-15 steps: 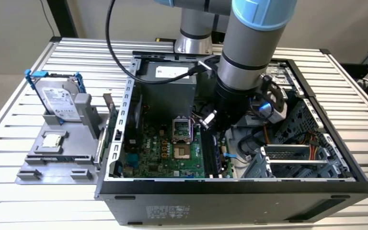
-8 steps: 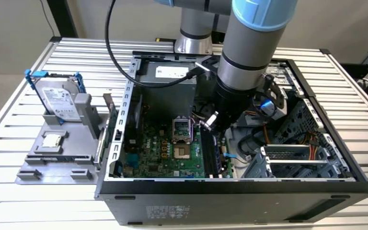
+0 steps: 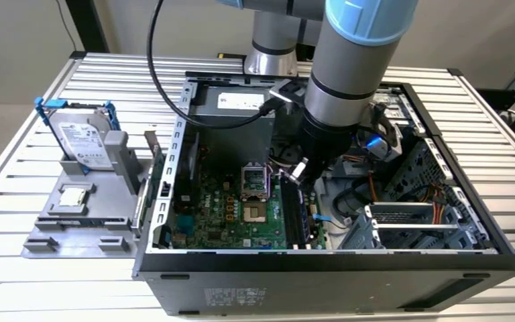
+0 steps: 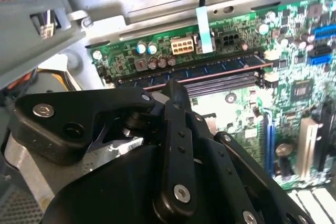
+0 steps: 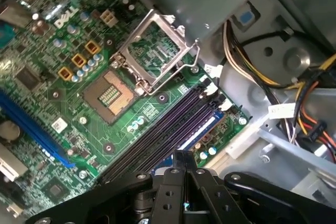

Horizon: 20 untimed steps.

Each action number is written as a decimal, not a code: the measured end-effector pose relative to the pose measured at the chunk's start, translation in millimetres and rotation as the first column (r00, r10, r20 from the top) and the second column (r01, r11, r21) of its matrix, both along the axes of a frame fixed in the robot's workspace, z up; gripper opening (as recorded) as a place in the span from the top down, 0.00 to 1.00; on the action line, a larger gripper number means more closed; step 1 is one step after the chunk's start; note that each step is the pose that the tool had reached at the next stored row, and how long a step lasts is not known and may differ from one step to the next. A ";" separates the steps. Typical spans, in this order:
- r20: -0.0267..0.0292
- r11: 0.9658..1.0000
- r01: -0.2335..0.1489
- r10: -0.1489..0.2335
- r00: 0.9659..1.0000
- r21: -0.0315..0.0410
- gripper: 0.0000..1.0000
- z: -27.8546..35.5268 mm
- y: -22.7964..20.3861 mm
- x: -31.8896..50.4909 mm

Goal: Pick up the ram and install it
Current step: 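Press down the ram until it locks into place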

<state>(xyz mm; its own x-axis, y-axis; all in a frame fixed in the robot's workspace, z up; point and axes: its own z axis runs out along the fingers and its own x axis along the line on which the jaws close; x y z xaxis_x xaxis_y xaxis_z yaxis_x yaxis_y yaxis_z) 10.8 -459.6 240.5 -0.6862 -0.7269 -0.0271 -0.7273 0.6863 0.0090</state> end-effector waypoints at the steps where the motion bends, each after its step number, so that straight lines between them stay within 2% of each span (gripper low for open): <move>1: 0.000 1.000 -0.017 0.017 1.000 0.000 1.00 0.0 0.0 0.0; 3: 0.000 0.999 -0.054 0.054 0.999 0.000 1.00 0.0 0.0 0.0; 6: 0.000 0.994 -0.107 0.107 0.994 -0.004 1.00 -0.1 0.0 0.0; 9: -0.001 0.987 -0.161 0.161 0.987 -0.007 1.00 0.0 -0.1 0.0; 11: -0.001 0.980 -0.197 0.197 0.980 -0.007 1.00 0.0 0.0 0.0; 15: 0.001 0.963 -0.268 0.268 0.963 -0.008 1.00 -0.1 0.1 0.1; 18: 0.006 0.947 -0.320 0.320 0.947 -0.009 1.00 -0.1 0.0 0.0; 20: 0.011 0.935 -0.354 0.354 0.935 -0.011 1.00 -0.1 0.0 0.1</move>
